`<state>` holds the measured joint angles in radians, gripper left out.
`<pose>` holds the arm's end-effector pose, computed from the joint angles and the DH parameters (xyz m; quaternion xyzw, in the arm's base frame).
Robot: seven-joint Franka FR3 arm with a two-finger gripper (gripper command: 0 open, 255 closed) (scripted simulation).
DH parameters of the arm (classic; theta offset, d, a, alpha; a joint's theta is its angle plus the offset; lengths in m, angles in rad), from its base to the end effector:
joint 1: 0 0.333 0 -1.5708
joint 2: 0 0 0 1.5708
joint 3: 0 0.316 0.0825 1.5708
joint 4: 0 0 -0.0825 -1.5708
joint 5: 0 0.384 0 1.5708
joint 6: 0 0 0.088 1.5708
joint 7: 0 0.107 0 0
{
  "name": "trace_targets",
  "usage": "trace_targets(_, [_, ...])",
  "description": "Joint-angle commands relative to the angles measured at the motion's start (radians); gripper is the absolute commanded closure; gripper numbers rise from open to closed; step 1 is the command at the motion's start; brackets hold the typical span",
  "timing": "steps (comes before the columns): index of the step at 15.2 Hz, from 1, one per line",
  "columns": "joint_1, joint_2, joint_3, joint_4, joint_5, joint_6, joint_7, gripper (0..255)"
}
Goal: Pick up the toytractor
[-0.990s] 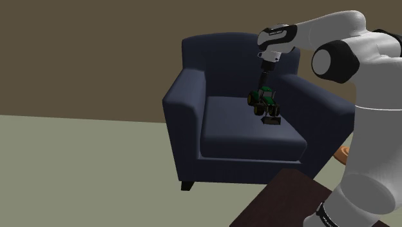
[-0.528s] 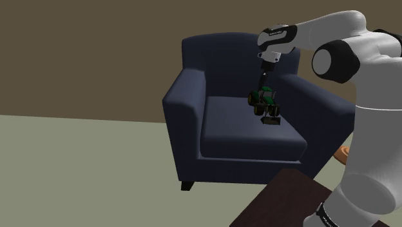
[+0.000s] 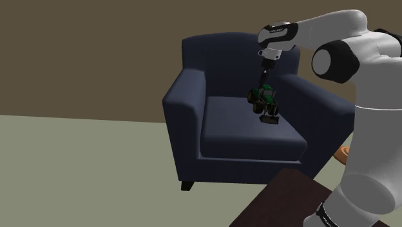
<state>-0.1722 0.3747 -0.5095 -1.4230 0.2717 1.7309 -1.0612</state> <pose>0.5582 -0.3555 0.5034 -0.9827 -0.1795 -0.0273 0.0359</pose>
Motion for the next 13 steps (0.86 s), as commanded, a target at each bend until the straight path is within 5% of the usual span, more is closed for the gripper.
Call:
trace_targets(1, [-0.003,0.000,-0.001,0.029,0.000,-0.027,0.004,255])
trace_targets(13, [-0.033,0.026,-0.002,0.206,0.010,-0.177,0.018,255])
